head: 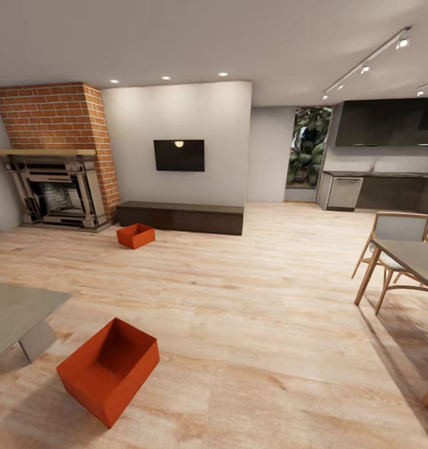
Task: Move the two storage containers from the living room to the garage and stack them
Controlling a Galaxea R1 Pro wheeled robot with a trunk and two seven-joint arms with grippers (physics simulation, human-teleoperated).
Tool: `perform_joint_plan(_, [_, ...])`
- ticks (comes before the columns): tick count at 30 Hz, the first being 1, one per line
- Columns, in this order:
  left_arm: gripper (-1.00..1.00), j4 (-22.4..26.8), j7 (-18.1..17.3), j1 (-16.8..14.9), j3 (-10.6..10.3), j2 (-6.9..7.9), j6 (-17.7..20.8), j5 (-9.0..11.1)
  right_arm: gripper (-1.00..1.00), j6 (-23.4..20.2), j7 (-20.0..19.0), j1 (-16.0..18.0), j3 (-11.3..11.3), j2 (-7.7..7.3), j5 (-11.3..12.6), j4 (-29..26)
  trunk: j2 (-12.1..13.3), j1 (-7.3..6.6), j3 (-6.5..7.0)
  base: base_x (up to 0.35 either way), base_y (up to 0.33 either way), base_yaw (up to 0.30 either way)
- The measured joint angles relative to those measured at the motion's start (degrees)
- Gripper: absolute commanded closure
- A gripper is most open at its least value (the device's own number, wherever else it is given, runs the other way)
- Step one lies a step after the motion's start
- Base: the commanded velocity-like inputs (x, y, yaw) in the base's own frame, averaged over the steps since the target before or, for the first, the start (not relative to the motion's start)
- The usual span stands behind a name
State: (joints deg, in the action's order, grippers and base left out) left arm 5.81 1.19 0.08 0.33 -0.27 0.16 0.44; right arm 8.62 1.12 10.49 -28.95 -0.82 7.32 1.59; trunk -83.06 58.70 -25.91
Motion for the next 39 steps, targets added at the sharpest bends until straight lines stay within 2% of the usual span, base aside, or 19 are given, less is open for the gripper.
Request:
perform_joint_plan(19, [-1.0,0.0,0.0,0.0,0.0,0.02,0.0,0.0,-1.0,0.0,0.0,0.0,0.0,0.0,0.0,0.0,0.0,0.0,0.0,0.323,0.0,0.0])
perform_joint_plan(26, [-1.0,0.0,0.0,0.0,0.0,0.02,0.0,0.0,-1.0,0.1,0.0,0.0,0.0,0.0,-0.7,0.0,0.0,0.0,0.0,0.323,0.0,0.0])
perform_joint_plan(35, [-1.0,0.0,0.0,0.0,0.0,0.02,0.0,0.0,-1.0,-0.1,0.0,0.0,0.0,-0.01,0.0,0.0,0.0,0.0,0.0,0.323,0.0,0.001])
perform_joint_plan(39, [-1.0,0.0,0.0,0.0,0.0,0.03,0.0,0.0,-1.0,-0.1,0.0,0.0,0.0,0.0,0.0,0.0,0.0,0.0,0.0,0.323,0.0,0.178])
